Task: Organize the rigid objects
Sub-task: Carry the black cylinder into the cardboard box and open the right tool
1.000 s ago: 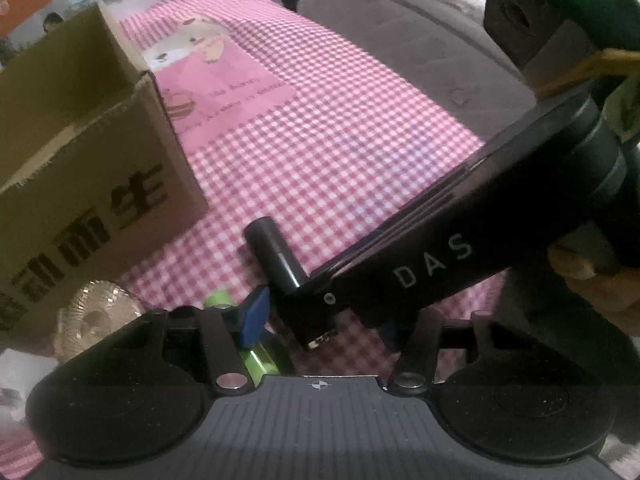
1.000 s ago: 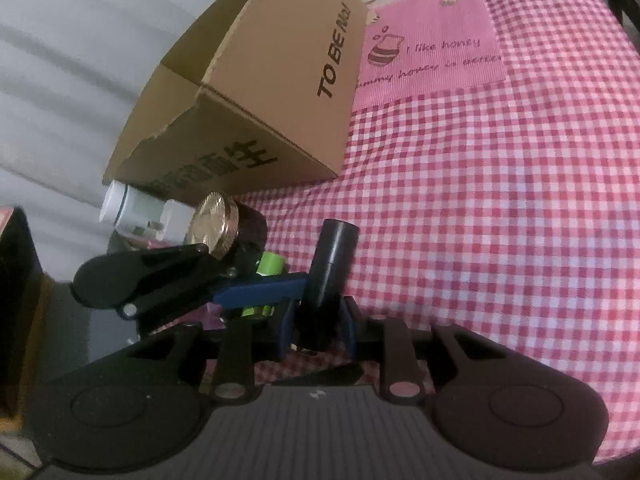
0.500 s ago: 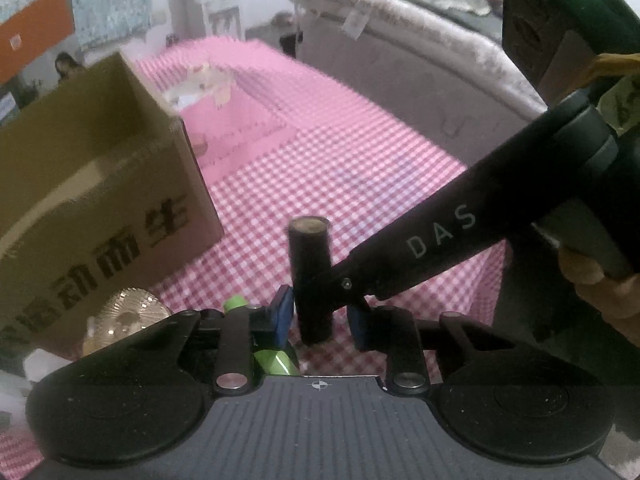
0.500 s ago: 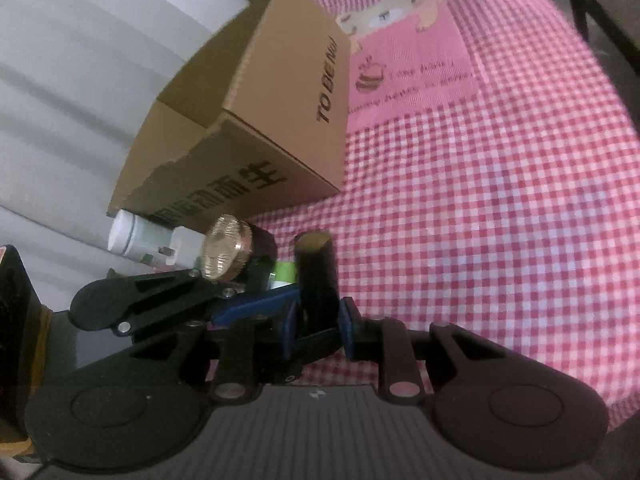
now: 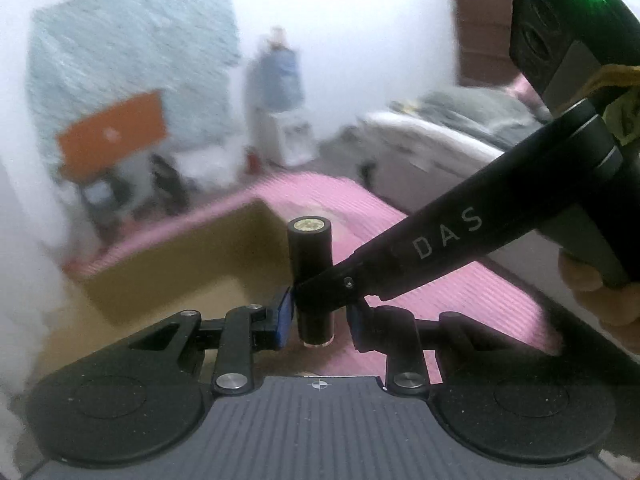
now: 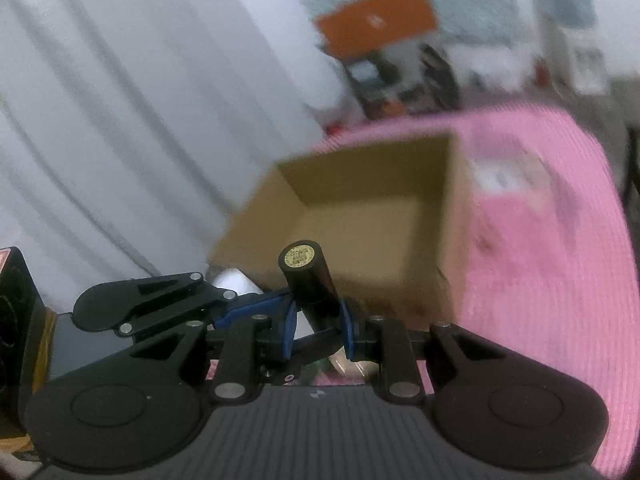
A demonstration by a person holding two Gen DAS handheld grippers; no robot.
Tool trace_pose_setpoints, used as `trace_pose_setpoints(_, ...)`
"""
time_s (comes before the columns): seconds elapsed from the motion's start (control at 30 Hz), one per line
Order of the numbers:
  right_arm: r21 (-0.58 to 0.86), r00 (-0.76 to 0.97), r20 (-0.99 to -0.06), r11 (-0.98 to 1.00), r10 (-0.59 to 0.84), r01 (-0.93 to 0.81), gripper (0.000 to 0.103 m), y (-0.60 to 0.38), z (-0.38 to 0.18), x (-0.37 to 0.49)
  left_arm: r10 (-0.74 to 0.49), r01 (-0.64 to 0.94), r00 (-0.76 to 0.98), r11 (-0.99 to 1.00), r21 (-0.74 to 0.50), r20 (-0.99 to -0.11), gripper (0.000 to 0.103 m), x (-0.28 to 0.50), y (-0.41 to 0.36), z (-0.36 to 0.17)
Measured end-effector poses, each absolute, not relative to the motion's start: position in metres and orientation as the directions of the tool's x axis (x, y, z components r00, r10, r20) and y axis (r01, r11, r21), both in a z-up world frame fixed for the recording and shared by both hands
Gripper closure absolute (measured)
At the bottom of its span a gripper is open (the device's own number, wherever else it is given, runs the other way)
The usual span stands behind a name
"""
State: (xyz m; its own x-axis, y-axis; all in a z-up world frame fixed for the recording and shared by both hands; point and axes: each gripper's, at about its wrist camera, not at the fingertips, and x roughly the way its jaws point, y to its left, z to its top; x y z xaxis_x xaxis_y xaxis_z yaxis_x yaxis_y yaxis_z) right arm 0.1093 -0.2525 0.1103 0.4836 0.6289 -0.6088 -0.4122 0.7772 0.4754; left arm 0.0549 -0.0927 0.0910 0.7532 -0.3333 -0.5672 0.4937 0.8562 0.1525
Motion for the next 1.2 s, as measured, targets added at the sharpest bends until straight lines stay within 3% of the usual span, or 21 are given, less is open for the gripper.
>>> trace_pose_setpoints(0.13,0.479,0.431,-0.583,0.720,0.689,-0.502,0.077,-0.208,0.132,0.155,-0.246,0.405,0.777,0.900,0.161,-0.579,0.075,0.090,-0.064,0.111)
trace_pose_setpoints(0.27,0.530,0.321,-0.614,0.678,0.721,-0.510,0.077,-0.164,0.123,0.219,-0.194,0.357,0.718,0.927,0.115,-0.668,0.075,0.148,-0.036,0.107)
trace_pose_setpoints(0.5,0.638,0.103,-0.702,0.687,0.705,-0.348,0.078,-0.110,0.046,0.331,-0.160,0.312,0.538,0.950,0.020,-0.828,0.076,0.234,-0.002,0.054)
trace_pose_setpoints(0.8,0.708,-0.023,-0.699,0.687,0.715,-0.167,0.079,-0.086,-0.033,0.388,-0.042,0.265,0.471,0.959,0.096,-0.881,0.073,0.259,0.013,0.018)
trace_pose_setpoints(0.97,0.713,-0.033,-0.695,0.683,0.718,-0.155,0.079,-0.075,-0.040,0.391,-0.040,0.230,0.509,0.969,0.091,-0.860,0.059,0.261,0.025,0.028)
trace_pose_setpoints(1.2,0.696,0.063,-0.678,0.666,0.733,-0.267,0.076,-0.093,0.014,0.359,-0.104,0.218,0.606,0.975,0.039,-0.789,0.036,0.226,0.033,0.071)
